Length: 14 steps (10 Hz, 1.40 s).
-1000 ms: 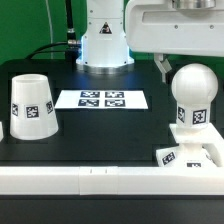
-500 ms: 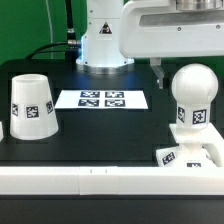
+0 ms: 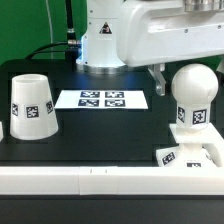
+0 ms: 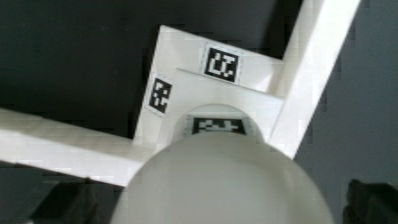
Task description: Assemble lamp
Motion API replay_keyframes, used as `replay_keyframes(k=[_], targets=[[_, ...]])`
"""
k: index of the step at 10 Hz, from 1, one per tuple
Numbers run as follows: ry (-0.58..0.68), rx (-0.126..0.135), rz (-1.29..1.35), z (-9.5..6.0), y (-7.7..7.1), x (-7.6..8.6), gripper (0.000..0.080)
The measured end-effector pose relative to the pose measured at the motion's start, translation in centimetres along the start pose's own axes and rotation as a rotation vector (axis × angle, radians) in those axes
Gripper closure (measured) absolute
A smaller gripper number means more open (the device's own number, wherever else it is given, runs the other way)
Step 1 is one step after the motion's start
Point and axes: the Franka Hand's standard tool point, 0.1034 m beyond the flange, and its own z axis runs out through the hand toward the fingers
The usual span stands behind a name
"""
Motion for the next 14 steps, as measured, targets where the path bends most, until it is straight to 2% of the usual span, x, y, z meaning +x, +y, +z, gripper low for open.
replay_keyframes(k=[1,2,6,14], targets=[[-0.001,0.001,-0.035,0.06,0.05,-0.03,0.0101],[-0.001,0.001,-0.029,0.07,0.03,-0.02,0.0222],[0.0,0.003,-0.003,0.07,0.01,-0.02,0.0225],[0.001,0.034,0.857,0.22,-0.49,0.07,0.0223]])
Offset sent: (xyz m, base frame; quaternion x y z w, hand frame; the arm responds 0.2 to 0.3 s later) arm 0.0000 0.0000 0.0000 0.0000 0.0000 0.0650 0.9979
